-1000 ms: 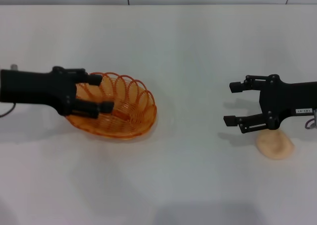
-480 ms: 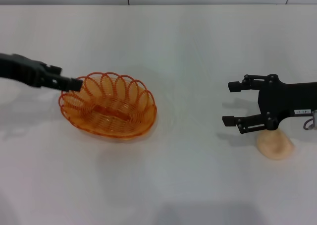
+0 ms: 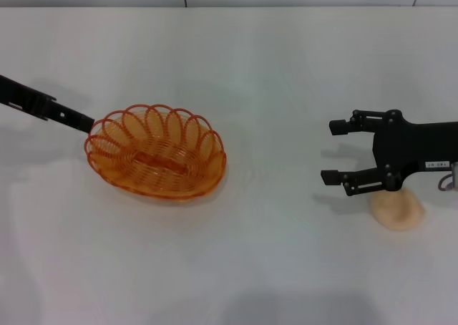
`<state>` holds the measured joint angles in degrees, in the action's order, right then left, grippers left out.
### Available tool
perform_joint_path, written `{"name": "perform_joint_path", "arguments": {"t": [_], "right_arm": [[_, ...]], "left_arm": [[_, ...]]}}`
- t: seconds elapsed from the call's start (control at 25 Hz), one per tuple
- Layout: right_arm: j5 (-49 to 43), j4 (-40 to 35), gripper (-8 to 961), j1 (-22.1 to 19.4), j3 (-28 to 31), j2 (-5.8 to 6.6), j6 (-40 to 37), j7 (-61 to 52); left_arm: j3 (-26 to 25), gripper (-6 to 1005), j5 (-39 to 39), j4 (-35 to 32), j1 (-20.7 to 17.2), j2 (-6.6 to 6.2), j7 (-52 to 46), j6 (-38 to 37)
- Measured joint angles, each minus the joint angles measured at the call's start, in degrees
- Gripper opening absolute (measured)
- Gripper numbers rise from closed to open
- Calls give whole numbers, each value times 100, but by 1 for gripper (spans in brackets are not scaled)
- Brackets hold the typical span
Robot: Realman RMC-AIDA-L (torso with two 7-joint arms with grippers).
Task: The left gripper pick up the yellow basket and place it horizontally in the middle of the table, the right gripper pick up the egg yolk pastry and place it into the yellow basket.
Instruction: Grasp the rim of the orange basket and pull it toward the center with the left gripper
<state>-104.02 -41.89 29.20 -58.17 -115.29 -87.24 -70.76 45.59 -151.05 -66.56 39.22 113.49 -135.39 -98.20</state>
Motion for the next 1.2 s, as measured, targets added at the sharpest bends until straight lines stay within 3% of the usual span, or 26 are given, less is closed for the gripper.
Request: {"name": "perform_joint_path", "arguments": {"t": [0.16, 0.56, 1.0, 1.2], "right_arm": [[0, 4, 868, -47, 4, -3, -11, 6], [65, 17, 868, -90, -33, -2, -27, 51], [67, 17, 869, -90, -37, -2, -77, 54], [70, -4, 869, -91, -37, -2, -169, 60]], "left_arm": [[324, 892, -307, 231, 27, 57, -245, 448], [448, 893, -317, 999, 52, 272, -149, 1341], [468, 893, -320, 1116, 9, 365, -134, 1530], [463, 740, -319, 1122, 20, 388, -176, 1594]]}}
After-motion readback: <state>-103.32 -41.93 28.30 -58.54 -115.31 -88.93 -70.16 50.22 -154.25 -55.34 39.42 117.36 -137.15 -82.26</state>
